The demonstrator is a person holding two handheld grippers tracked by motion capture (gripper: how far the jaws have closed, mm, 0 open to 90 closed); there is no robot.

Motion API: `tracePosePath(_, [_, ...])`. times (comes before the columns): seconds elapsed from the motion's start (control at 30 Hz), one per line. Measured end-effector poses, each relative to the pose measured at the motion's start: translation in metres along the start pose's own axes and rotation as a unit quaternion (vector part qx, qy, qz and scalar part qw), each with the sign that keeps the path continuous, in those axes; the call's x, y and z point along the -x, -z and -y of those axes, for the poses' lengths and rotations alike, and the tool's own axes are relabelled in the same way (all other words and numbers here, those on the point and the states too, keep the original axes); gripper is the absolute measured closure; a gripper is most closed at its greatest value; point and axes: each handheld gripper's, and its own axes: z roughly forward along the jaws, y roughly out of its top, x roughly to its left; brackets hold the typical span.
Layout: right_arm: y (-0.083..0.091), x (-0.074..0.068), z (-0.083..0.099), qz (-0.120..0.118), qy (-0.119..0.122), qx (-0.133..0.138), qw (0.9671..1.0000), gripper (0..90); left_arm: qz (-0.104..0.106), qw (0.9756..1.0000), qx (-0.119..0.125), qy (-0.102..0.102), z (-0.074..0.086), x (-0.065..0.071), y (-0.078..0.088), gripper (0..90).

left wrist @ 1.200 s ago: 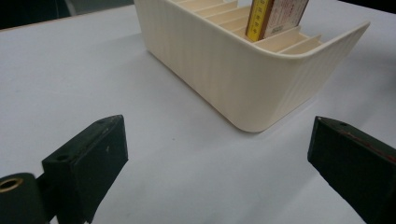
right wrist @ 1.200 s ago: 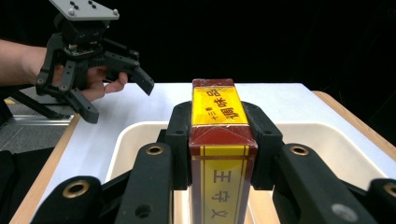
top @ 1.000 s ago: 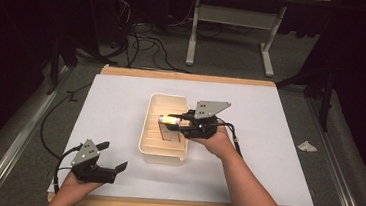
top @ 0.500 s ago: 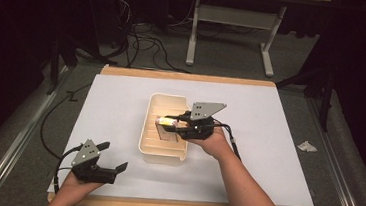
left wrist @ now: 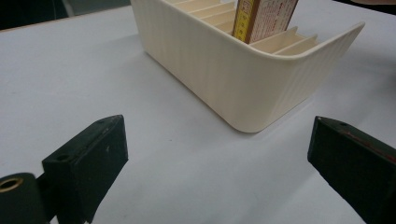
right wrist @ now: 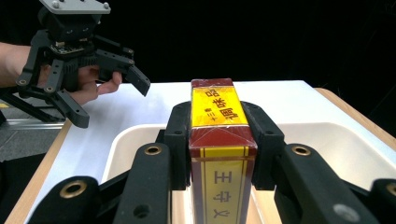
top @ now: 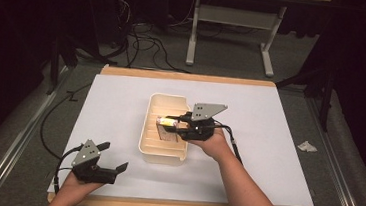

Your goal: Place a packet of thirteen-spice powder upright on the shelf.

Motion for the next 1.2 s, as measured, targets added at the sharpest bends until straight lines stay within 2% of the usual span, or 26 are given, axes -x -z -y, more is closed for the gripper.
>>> tracePosePath(0.37, [0.002, -0.001, 0.005, 0.010, -0.005, -0.001, 0.9999, 65.4, 0.001, 1.0000, 0.000, 0.003, 0.000, 0.001, 0.000, 5.5])
tracePosePath(0.43, [0.002, -0.001, 0.005, 0.009, -0.003, -0.003, 0.9999, 65.4, 0.001, 1.0000, -0.003, -0.001, 0.001, 0.001, 0.000, 5.4])
tracePosePath(0.73, [0.000, -0.001, 0.008, 0.011, -0.003, -0.006, 0.9999, 64.6, 0.001, 1.0000, 0.000, 0.003, 0.000, 0.001, -0.001, 5.5])
tracePosePath(0.83, [-0.002, -0.002, 0.010, 0.011, -0.009, -0.009, 0.9999, 64.1, 0.002, 1.0000, -0.003, 0.002, 0.001, 0.001, 0.000, 5.5])
tracePosePath(1.2, [-0.009, -0.003, 0.016, 0.014, -0.011, -0.033, 0.9993, 62.3, 0.002, 1.0000, 0.000, 0.004, 0.000, 0.001, 0.000, 5.6])
